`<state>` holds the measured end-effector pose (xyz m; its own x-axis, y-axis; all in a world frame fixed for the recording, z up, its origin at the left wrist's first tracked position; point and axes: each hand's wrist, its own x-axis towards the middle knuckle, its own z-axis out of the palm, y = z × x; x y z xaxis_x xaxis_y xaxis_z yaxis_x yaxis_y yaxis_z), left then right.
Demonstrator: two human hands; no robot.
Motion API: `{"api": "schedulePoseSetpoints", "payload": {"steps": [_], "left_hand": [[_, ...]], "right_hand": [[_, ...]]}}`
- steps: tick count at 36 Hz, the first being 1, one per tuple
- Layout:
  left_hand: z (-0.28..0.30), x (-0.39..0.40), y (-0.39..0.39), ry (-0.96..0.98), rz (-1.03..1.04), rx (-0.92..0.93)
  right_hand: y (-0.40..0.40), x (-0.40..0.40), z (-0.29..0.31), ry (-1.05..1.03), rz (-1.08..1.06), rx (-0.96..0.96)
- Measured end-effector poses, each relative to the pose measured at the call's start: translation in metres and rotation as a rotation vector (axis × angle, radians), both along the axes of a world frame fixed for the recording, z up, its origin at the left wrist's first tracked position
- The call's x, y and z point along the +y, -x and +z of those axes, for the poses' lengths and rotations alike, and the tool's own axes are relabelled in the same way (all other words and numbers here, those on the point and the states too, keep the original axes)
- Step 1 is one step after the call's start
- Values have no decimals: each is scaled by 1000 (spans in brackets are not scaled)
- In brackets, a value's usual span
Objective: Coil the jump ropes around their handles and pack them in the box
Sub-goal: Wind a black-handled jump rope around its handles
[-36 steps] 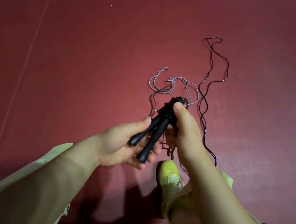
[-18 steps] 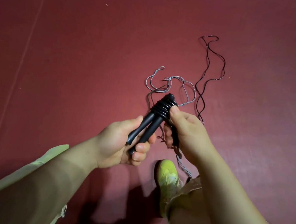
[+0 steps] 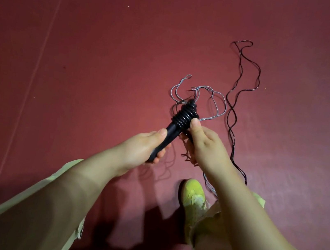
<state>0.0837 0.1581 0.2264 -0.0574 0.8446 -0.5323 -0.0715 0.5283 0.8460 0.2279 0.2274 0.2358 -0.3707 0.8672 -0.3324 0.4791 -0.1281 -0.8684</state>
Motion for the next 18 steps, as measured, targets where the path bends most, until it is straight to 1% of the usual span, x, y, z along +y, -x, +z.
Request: {"api": "schedulePoseSetpoints", "payload": {"steps": [4,8,10,12,15,16,18], "left_hand": [[-1,1,4,-17,-69,190],[0,0,7,-15,-167,359],[-2,0,9,-15,-179,402],[-3,1,12,-43,-161,344],[0,-2,13,-68,-159,141],[1,-4,12,-65,-165,45],[3,-7,9,-15,-192,-221]], "right_hand": [[6,-2,1,93,21,-49],[11,-5,3,111,41,-88],[14,-6,3,113,38,-78],[15,-6,4,105,29,-49],[15,-8,8,55,5,92],[15,-9,10,48,2,151],[16,-8,14,77,-18,280]]}}
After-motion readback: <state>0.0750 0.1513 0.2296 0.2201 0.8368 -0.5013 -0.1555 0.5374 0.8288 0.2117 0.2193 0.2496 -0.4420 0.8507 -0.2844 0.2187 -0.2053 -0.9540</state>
